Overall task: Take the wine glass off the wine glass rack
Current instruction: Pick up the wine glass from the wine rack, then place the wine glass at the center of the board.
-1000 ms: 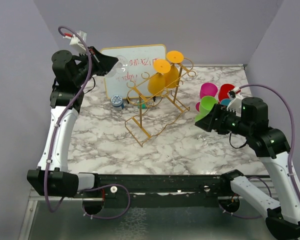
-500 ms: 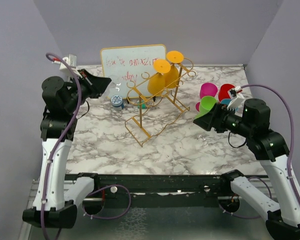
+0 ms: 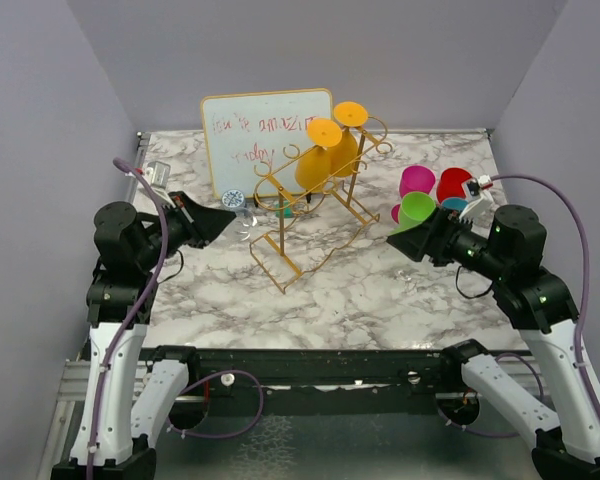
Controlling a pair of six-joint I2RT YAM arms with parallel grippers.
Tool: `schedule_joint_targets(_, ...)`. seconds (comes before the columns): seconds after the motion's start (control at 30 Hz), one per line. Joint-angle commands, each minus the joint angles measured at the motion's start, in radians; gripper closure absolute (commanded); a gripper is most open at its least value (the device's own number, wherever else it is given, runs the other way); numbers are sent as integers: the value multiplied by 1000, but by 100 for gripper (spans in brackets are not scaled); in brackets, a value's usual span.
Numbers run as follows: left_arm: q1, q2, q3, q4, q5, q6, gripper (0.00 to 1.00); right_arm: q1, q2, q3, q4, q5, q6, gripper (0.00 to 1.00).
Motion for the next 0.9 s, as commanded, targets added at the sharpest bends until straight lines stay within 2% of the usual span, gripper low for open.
schedule_joint_targets(0.0, 2, -43, -63, 24, 156, -31, 100, 1, -27, -28, 59, -3, 31, 25)
schedule_joint_targets(0.1, 2, -43, -107, 33, 272, -37, 100, 1, -31, -51, 114, -84, 42, 25)
schedule_joint_targets(0.2, 1, -83, -150, 39, 353, 72, 100, 1, -4, -66, 117, -147, 49, 25)
schedule_joint_targets(0.3, -6, -82, -206, 68, 422, 48, 100, 1, 27, -85, 134, -216, 51, 25)
schedule_joint_targets(0.5, -33, -102, -235, 72, 445, 75, 100, 1, 65, -134, 228, -344, 154, 25)
schedule_joint_targets(0.63, -81, -60, -264, 73, 443, 73, 100, 1, 75, -135, 221, -364, 147, 25)
schedule_joint_targets(0.77, -220, -9, -255, 137, 349, 26, 100, 1, 61, -146, 235, -373, 165, 25)
schedule_joint_targets(0.87, -458, 48, -231, 226, 171, -1, 100, 1, 66, -152, 205, -341, 169, 25)
